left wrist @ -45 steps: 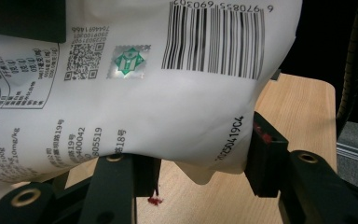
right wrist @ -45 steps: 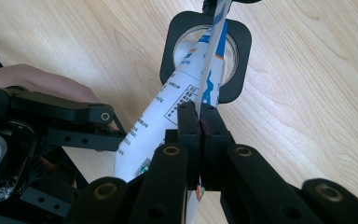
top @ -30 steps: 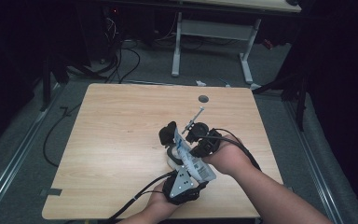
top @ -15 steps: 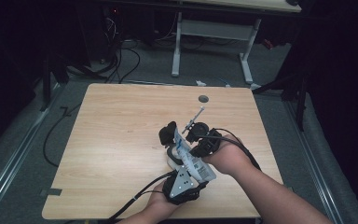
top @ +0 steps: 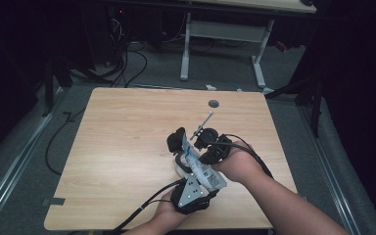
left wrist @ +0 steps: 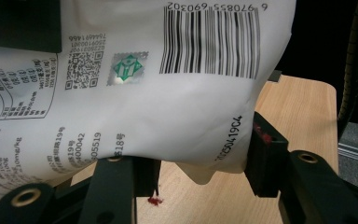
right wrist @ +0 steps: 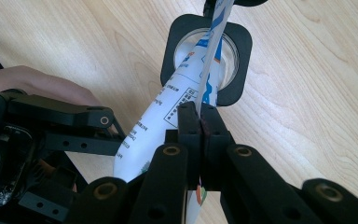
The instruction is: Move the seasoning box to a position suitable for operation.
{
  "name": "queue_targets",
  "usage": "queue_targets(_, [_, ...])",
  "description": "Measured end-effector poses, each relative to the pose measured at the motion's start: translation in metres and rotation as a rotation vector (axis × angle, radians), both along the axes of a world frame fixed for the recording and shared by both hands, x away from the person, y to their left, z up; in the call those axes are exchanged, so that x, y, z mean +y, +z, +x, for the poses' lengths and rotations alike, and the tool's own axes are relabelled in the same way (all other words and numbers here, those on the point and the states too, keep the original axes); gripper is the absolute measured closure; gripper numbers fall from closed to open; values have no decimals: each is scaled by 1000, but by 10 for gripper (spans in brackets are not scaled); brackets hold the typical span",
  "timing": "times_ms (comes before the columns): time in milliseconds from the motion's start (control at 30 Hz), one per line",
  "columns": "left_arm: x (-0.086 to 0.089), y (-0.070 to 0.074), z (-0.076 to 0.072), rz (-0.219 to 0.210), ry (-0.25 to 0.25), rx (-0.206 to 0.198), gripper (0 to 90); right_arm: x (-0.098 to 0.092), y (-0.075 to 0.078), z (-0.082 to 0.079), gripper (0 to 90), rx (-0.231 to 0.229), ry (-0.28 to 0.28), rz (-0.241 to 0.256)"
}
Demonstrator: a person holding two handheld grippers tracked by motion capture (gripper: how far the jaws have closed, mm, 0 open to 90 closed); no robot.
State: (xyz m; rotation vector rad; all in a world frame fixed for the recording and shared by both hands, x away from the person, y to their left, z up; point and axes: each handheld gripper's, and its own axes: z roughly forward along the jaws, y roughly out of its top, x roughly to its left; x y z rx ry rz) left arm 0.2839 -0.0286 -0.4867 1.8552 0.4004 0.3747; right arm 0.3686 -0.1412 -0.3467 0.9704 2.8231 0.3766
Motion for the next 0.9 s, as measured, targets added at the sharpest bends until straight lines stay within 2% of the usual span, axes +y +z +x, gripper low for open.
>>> queue_targets(900, [1,2,4,-6,6,-2,539,2,2,4,892,-7,3,-7])
